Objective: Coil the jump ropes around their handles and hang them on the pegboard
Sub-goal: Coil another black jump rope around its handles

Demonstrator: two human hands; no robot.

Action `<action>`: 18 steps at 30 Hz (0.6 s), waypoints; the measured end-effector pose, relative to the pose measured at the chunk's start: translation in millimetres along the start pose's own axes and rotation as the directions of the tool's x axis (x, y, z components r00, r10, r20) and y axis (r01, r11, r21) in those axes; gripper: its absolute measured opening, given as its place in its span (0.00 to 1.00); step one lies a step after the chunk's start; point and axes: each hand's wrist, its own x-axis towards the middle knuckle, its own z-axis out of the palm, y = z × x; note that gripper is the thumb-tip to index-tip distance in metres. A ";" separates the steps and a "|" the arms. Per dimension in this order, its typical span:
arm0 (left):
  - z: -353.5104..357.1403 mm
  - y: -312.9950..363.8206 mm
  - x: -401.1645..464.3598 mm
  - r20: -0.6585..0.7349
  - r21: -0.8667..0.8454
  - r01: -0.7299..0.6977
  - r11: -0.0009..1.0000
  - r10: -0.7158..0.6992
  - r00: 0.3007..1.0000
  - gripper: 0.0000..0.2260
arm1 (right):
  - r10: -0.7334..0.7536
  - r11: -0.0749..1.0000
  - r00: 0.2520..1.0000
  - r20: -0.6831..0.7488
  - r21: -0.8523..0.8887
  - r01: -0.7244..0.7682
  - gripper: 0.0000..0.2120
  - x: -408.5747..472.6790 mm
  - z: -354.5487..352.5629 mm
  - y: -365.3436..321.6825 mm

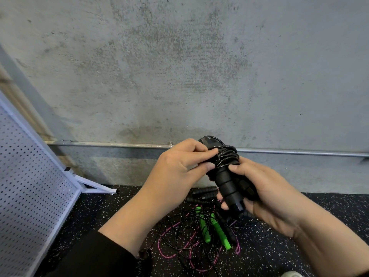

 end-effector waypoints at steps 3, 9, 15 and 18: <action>1.1 -0.2 -0.3 -0.006 0.027 0.005 1.000 -0.005 1.000 0.12 | -0.001 1.000 1.000 -0.024 -0.023 0.000 0.10 0.9 1.9 1.7; 5.2 -0.9 -0.8 -0.058 0.062 0.014 0.998 -0.010 0.998 0.13 | -0.061 0.996 0.991 -0.116 -0.075 0.053 0.11 5.9 6.1 6.5; 7.1 -0.6 -2.1 -0.050 0.115 -0.020 0.993 0.025 0.998 0.12 | -0.048 0.998 0.993 -0.112 -0.054 0.042 0.12 8.4 3.7 5.4; 13.6 1.9 -5.4 -0.155 0.119 -0.042 0.992 0.060 0.986 0.13 | -0.046 0.998 0.996 -0.074 -0.043 0.043 0.11 10.8 4.8 4.7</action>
